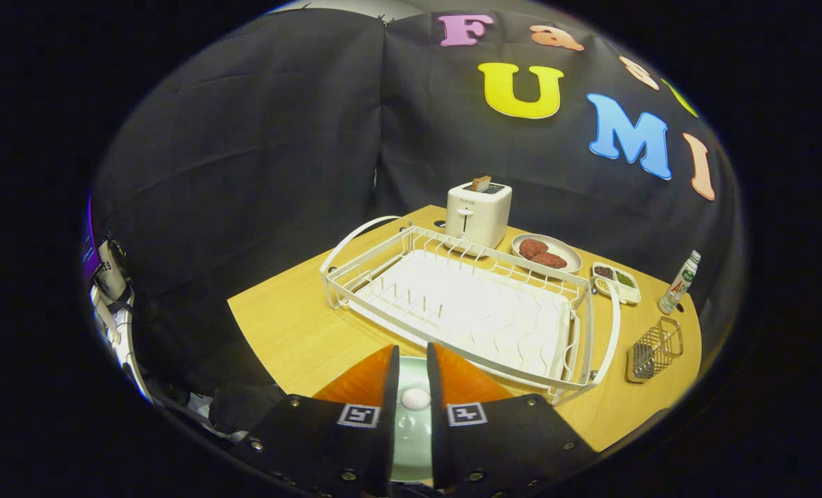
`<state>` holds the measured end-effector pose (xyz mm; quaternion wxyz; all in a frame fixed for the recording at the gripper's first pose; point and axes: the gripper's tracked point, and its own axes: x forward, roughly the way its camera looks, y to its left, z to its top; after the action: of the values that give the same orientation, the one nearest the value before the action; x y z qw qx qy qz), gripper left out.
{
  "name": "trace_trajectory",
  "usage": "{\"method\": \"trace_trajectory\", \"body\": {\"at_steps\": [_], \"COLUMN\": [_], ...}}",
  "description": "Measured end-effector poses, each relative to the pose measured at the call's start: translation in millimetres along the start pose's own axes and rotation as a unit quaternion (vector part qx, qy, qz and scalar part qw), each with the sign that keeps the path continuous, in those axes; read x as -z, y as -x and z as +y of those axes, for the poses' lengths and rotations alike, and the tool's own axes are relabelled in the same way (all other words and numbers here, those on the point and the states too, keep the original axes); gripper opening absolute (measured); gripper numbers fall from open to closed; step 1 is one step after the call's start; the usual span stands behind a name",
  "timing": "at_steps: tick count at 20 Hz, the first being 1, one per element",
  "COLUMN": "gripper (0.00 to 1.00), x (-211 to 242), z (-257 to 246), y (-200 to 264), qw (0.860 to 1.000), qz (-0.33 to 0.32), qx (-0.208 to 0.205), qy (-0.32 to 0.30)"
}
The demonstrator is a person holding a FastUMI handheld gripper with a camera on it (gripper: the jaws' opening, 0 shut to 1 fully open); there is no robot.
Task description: Take the plate from the dish rack, then take the spoon from the basket and place it into the plate.
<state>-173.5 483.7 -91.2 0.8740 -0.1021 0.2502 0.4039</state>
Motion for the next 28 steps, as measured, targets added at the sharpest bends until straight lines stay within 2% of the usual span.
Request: {"method": "trace_trajectory", "body": {"at_steps": [1, 2, 9, 13, 18, 21, 25, 28], "gripper": [0.37, 0.39, 0.40, 0.40, 0.40, 0.40, 0.40, 0.40], "x": [-1.6, -2.5, -26.4, -72.0, -144.5, -182.2, -208.2, -209.1], "z": [-3.8, -8.4, -31.4, -63.0, -132.4, -174.3, -216.6, -239.6], "y": [1.7, 5.0, 26.6, 63.8, 124.4, 156.0, 177.8, 183.9], "qw": [1.000, 1.000, 0.999, 0.994, 0.972, 0.954, 0.933, 0.925], "qz": [-0.001, -0.002, -0.024, -0.082, -0.163, -0.204, -0.237, -0.242], "qx": [0.005, 0.012, 0.037, 0.079, 0.165, 0.217, 0.261, 0.282], "qy": [0.000, 0.001, 0.002, -0.007, -0.028, -0.046, -0.075, -0.081]}}
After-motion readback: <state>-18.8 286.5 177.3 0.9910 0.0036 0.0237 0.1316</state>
